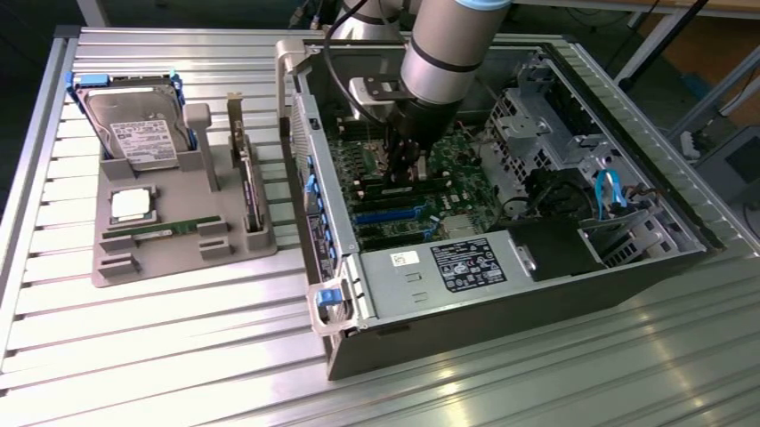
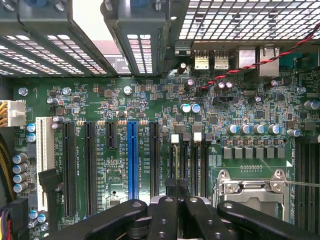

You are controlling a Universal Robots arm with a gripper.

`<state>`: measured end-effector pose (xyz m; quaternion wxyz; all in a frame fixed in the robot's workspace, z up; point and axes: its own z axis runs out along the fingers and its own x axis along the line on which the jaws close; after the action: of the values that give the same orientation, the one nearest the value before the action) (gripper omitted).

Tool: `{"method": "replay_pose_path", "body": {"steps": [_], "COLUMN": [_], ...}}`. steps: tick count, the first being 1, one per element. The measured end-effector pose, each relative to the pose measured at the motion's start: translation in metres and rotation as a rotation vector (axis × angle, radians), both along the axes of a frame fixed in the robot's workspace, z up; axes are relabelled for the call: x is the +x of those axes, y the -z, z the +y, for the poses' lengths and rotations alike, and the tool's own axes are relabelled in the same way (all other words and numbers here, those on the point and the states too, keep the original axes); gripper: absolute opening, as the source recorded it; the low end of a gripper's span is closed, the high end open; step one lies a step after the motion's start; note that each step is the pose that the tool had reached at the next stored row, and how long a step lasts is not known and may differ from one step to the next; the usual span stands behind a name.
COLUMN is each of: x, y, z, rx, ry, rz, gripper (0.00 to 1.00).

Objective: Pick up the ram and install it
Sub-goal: 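Press down the ram until it locks into place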

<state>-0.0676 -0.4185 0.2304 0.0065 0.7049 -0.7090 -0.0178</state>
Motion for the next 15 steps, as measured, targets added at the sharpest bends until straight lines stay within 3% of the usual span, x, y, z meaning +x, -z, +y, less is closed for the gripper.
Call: {"method": "replay_pose_path", "body": {"steps": [15], "x": [0.0], "y": [0.0006], "z": [0.0], "rx": [0.0], "ry": [0.0], "rz": [0.0], "gripper": [0.1]}}
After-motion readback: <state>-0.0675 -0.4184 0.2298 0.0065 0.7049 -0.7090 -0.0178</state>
